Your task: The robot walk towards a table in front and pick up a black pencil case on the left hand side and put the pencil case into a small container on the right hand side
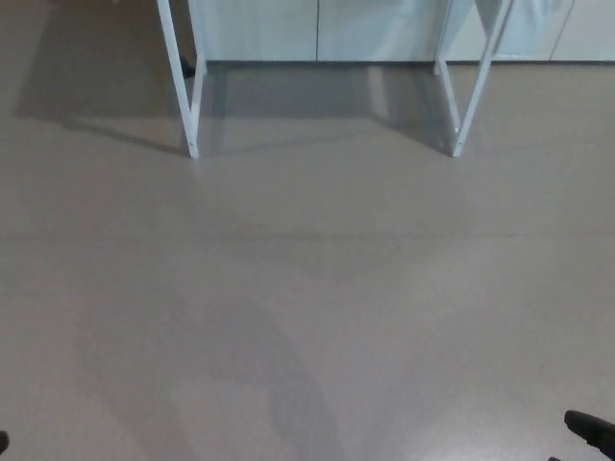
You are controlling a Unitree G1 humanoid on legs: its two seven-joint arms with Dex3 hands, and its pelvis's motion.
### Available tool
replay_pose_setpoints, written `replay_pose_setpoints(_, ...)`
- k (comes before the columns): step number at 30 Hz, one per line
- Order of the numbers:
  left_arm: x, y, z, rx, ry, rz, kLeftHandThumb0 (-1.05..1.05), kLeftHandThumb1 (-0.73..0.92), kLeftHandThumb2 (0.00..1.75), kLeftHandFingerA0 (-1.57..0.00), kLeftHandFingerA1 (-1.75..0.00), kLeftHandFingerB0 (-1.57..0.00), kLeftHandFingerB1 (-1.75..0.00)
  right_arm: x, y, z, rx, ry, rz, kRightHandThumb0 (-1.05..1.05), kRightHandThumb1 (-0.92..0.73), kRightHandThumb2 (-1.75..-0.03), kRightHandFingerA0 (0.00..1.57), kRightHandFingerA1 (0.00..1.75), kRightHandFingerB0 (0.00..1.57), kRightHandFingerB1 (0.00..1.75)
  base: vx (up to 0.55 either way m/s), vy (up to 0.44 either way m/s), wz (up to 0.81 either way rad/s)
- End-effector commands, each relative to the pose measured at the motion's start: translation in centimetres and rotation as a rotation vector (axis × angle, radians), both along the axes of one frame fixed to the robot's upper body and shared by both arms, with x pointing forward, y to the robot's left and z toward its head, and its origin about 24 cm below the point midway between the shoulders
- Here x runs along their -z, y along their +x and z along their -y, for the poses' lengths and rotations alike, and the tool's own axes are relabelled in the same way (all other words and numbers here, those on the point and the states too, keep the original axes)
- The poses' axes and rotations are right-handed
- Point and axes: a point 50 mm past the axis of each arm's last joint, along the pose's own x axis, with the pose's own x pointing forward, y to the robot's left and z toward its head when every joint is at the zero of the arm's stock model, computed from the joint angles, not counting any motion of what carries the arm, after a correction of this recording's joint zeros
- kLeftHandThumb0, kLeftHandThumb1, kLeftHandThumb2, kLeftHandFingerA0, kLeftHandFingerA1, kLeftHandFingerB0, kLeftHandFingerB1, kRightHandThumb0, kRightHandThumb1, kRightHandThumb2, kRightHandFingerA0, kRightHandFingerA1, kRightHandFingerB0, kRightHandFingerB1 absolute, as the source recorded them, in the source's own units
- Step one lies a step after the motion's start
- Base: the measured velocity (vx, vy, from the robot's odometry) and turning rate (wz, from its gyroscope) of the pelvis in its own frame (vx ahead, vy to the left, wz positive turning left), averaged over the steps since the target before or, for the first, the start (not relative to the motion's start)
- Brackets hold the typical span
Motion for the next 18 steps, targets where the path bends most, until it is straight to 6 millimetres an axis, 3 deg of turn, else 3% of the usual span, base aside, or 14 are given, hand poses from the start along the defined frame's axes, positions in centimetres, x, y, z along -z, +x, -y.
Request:
replay_pose_setpoints(1, -0.2, 0.1, -0.3, -0.021, -0.001, 0.010, -0.16, 0.54, 0.56, -0.42, -0.46, -0.32, -0.33, -0.2, 0.0, 0.4, 0.025, -0.014, 0.019, -0.22, -0.35, -0.81, 0.31, 0.59, 0.24, 0.53, 0.32, -0.256, -0.79)
replay_pose_setpoints(6, -0.4, 0.5, -0.4, -0.008, 0.013, 0.018, -0.18, 0.54, 0.56, -0.47, -0.47, -0.32, -0.34, -0.3, 0.4, 0.4, 0.025, -0.016, 0.033, -0.20, -0.35, -0.82, 0.33, 0.60, 0.24, 0.54, 0.30, -0.141, 0.19)
replay_pose_setpoints(7, -0.5, 0.6, -0.4, -0.003, 0.017, 0.019, -0.14, 0.38, 0.87, -0.37, -0.62, -0.17, -0.51, -0.3, 0.3, 0.3, 0.028, -0.014, 0.034, -0.20, -0.35, -0.82, 0.32, 0.60, 0.23, 0.53, 0.24, -0.028, -0.08)
replay_pose_setpoints(8, -0.5, 0.4, -0.5, 0.003, 0.021, 0.014, -0.18, 0.54, 0.56, -0.47, -0.48, -0.32, -0.34, -0.1, -0.1, 0.3, 0.035, -0.010, 0.027, -0.20, -0.34, -0.81, 0.32, 0.60, 0.23, 0.53, 0.20, -0.002, -0.04)
replay_pose_setpoints(12, -0.4, 0.2, -0.5, 0.005, 0.022, 0.007, -0.18, 0.54, 0.56, -0.47, -0.48, -0.32, -0.34, 0.1, -0.5, 0.4, 0.039, -0.012, 0.022, -0.20, -0.34, -0.81, 0.32, 0.60, 0.23, 0.53, 0.29, 0.092, -0.18)
replay_pose_setpoints(13, -0.1, -0.6, -0.6, 0.022, 0.035, -0.021, -0.19, 0.53, 0.55, -0.43, -0.45, -0.29, -0.33, 0.8, -2.0, 0.3, 0.050, -0.015, -0.015, -0.22, -0.36, -0.82, 0.27, 0.57, 0.21, 0.52, 0.31, 0.189, -0.16)
replay_pose_setpoints(14, 0.1, -1.2, -0.6, 0.027, 0.044, -0.038, -0.15, 0.37, 0.86, -0.37, -0.62, -0.17, -0.51, 1.2, -2.9, 0.3, 0.057, -0.011, -0.032, -0.20, -0.36, -0.82, 0.28, 0.58, 0.21, 0.52, 0.32, 0.216, -0.14)
replay_pose_setpoints(15, 0.3, -2.0, -0.6, 0.030, 0.047, -0.056, -0.15, 0.37, 0.86, -0.37, -0.62, -0.17, -0.51, 1.5, -3.8, 0.3, 0.061, -0.009, -0.048, -0.20, -0.36, -0.82, 0.28, 0.58, 0.21, 0.52, 0.36, 0.274, -0.15)
replay_pose_setpoints(18, 0.3, -2.0, -0.6, 0.031, 0.047, -0.057, -0.15, 0.37, 0.86, -0.37, -0.62, -0.17, -0.51, 1.5, -3.9, 0.3, 0.061, -0.010, -0.048, -0.20, -0.36, -0.82, 0.28, 0.58, 0.21, 0.52, 0.37, 0.343, -0.19)
